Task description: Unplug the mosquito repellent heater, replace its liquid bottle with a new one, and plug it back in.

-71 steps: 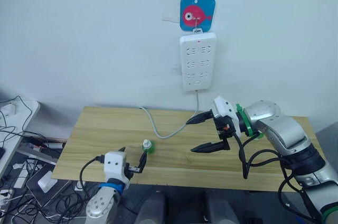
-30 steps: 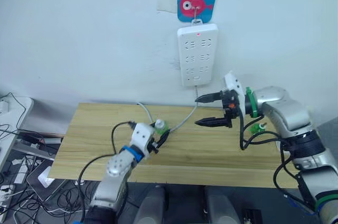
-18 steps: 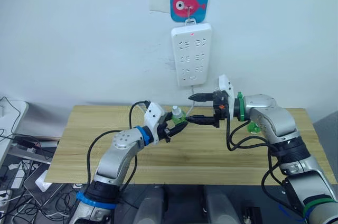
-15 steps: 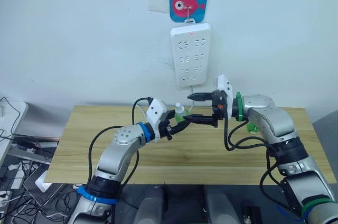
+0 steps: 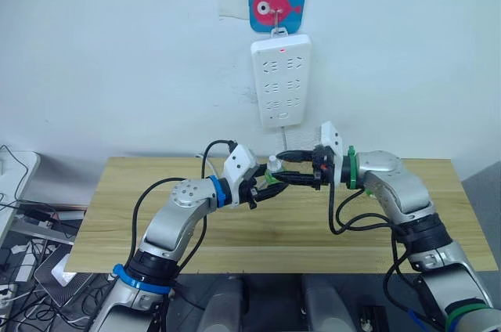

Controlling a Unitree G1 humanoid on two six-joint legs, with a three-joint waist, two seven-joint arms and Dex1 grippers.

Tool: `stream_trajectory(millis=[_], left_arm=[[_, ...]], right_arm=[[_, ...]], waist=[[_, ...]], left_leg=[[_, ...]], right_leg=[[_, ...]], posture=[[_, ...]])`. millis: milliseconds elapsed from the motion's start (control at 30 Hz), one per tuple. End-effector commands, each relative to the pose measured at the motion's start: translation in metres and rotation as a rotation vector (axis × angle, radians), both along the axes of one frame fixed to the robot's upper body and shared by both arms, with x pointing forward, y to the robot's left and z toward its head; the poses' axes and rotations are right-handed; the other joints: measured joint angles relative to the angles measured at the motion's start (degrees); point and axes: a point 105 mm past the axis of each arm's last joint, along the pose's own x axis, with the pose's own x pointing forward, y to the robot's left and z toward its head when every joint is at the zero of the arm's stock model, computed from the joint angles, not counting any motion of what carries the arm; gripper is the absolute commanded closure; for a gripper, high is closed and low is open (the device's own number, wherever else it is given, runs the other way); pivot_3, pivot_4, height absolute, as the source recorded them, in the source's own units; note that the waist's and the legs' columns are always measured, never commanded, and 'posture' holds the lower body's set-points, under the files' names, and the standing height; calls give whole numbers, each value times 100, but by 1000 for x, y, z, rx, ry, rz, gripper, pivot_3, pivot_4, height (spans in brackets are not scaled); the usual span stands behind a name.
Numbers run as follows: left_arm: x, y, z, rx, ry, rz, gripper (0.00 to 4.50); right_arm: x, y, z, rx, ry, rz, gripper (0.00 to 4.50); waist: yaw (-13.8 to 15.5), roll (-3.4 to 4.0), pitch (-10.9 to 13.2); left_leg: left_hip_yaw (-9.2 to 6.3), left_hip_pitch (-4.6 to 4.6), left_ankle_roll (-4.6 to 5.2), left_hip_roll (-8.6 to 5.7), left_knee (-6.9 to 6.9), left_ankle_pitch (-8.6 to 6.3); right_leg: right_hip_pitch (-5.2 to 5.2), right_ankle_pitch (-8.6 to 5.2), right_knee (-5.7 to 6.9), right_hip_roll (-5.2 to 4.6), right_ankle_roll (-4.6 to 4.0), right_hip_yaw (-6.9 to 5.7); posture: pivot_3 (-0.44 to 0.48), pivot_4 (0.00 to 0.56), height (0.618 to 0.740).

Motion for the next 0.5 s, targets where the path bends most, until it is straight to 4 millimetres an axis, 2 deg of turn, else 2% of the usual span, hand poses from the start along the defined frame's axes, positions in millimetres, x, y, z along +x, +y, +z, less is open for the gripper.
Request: stream_trajectory(millis=[33, 133, 300, 500], left_arm=[[-4, -4, 8, -6, -37, -24, 2259], [-5, -4, 8, -5, -39, -25, 2259], [-18, -6, 9, -8, -34, -109, 2259], [-57, -15, 9, 66, -51, -442, 2259]], right_arm=[[3, -3, 8, 11, -37, -8, 3429], [4, -1, 13, 19, -37, 7, 3427], [0, -1, 27, 13, -40, 110, 3427], [-20, -6, 24, -130, -48, 483, 3427]], waist=[[2, 0, 0], [4, 0, 0], [4, 0, -1], [-3, 2, -2]], left_leg=[[-1, 0, 0, 0, 0, 0], [0, 0, -1, -1, 3, 1], [-1, 0, -5, 0, 5, 4], [1, 2, -6, 2, 5, 4]], right_leg=[[0, 0, 0, 0, 0, 0], [1, 0, 2, 0, 0, 1], [-1, 0, 8, 4, 0, 1], [1, 0, 7, 24, 0, 2]], posture=[[-46, 203, 740], [-39, 202, 740], [-32, 201, 740], [-12, 196, 740]])
